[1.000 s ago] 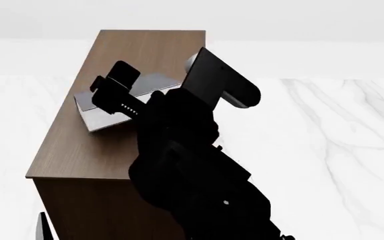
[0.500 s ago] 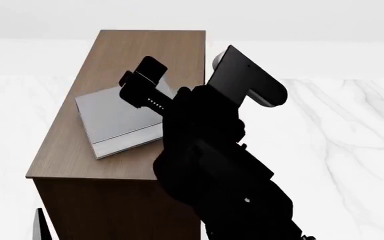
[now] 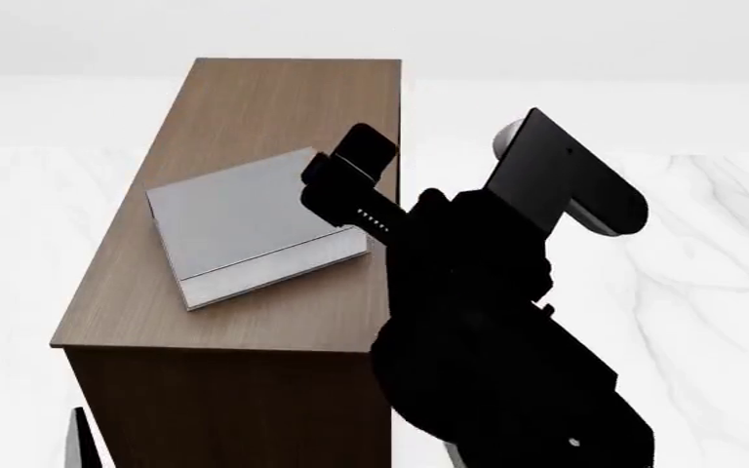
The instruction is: Pick up the book in the middle and place it on the cabinet shelf.
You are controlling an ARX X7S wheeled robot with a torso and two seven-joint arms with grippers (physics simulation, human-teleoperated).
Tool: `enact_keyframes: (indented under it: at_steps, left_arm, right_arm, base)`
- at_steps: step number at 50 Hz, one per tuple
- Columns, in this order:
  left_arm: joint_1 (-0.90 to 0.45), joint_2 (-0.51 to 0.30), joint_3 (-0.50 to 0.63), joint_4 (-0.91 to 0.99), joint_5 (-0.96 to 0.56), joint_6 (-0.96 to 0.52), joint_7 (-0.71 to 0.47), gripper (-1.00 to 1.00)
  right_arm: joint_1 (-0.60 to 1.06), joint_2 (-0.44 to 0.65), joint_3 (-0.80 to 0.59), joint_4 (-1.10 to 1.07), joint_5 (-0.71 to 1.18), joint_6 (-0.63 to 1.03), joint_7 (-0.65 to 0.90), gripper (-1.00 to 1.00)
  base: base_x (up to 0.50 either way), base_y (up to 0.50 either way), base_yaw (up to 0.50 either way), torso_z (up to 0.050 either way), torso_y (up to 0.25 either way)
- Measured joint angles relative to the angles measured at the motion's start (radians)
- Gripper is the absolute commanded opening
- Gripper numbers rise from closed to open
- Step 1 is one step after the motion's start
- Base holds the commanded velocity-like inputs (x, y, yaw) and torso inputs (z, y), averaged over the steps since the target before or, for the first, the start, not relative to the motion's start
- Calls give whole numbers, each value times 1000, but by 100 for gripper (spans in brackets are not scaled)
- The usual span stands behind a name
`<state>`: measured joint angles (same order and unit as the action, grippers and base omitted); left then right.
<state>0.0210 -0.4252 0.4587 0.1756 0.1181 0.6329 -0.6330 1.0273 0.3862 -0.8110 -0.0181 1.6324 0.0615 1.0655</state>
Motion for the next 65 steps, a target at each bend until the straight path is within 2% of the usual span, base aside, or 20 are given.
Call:
enact_keyframes:
  at_steps: [13,28,42,54,65]
  left_arm:
    - [1,-1,3,2,6,0,-3,100]
    - [4,-4,5,16,11,-12,-6,100]
    - [-1,-3,5,15,12,-20,-10,100]
    - [-4,-2,5,10,15,-21,-15,100]
    - [-6,-2,-4,15,21,-28,-27,100]
  right_arm:
    - [-69,122,31,-126,-12,-19,19,100]
    - [-181,263,37,-206,-110,-56,13,100]
    - [-372,347,-43,-196,-428,-151,-20,100]
    - [-556,328,-134,-72,-763,-316,-65,100]
    - [-660,302,-164,13,-1022,-501,-80,100]
  base:
    - [0,0,0,0,0]
    - [0,0,0,0,0]
    - [0,0,0,0,0]
    - [0,0,0,0,0]
    - [0,0,0,0,0]
